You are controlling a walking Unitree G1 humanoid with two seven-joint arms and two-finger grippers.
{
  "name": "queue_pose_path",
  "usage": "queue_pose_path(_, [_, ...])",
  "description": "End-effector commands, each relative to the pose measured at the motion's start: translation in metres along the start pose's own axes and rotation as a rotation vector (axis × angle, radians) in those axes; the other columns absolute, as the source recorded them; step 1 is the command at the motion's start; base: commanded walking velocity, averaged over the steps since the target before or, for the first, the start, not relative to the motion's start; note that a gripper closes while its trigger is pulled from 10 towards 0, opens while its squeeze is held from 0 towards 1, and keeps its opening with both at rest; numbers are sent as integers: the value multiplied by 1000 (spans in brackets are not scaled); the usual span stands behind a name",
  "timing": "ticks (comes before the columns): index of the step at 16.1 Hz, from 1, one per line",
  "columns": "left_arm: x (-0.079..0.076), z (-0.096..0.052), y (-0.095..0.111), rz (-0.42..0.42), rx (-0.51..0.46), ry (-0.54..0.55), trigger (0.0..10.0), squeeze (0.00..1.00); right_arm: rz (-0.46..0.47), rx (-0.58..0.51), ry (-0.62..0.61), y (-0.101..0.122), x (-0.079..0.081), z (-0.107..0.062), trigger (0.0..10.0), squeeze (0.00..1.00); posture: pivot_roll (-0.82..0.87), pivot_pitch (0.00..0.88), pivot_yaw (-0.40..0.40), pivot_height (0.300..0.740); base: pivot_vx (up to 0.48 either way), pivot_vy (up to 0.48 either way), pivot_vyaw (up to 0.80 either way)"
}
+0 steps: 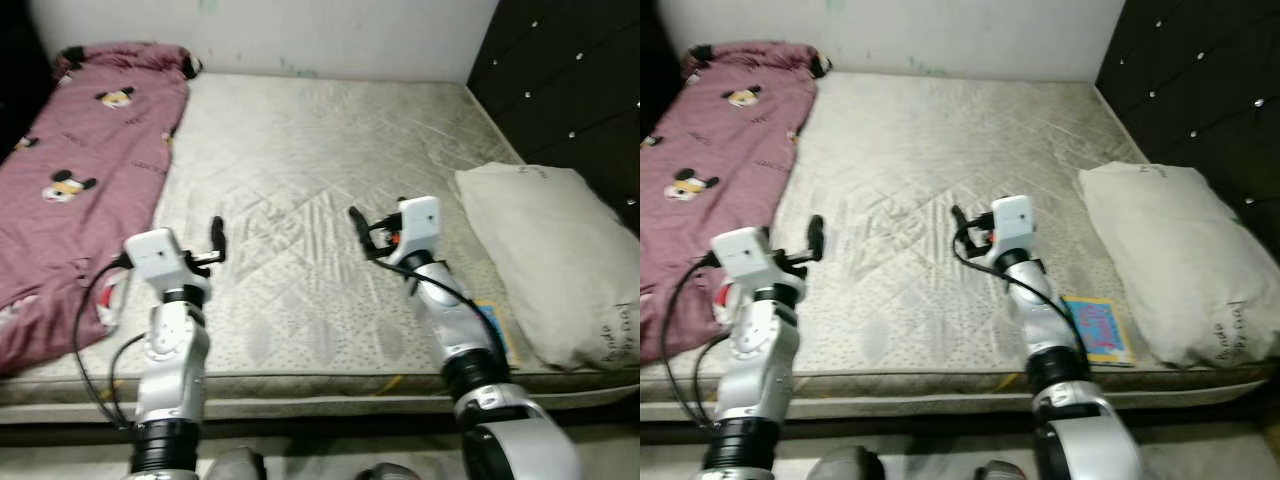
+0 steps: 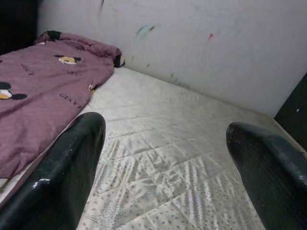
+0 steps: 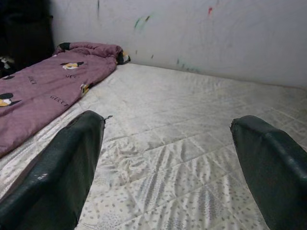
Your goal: Clean up the room
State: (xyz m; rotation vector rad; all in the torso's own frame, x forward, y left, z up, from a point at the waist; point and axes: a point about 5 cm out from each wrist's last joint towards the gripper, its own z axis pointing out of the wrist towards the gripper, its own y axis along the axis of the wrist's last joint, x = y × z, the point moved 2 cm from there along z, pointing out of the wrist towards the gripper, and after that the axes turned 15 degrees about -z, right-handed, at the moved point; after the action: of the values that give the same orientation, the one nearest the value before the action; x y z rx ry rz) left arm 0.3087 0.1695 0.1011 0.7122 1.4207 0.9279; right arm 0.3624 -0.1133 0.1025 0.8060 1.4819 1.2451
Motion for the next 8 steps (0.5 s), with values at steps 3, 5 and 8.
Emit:
queue_pose_path(3, [2, 1, 4, 5, -8, 3, 10000, 0, 8, -14, -1, 3, 0, 1, 10000, 0, 9, 0, -29, 740, 0, 480, 0])
queue_pose_path(5, [2, 1, 4, 5, -8, 3, 10000, 0, 8, -14, -1, 3, 0, 1, 10000, 0, 9, 0, -29, 740, 0, 480, 0])
queue_pose_path(8, [3, 2, 4, -1, -8, 11, 10000, 0, 9, -12, -2, 4, -1, 2, 10000, 0, 7, 0, -31, 740, 0, 480, 0])
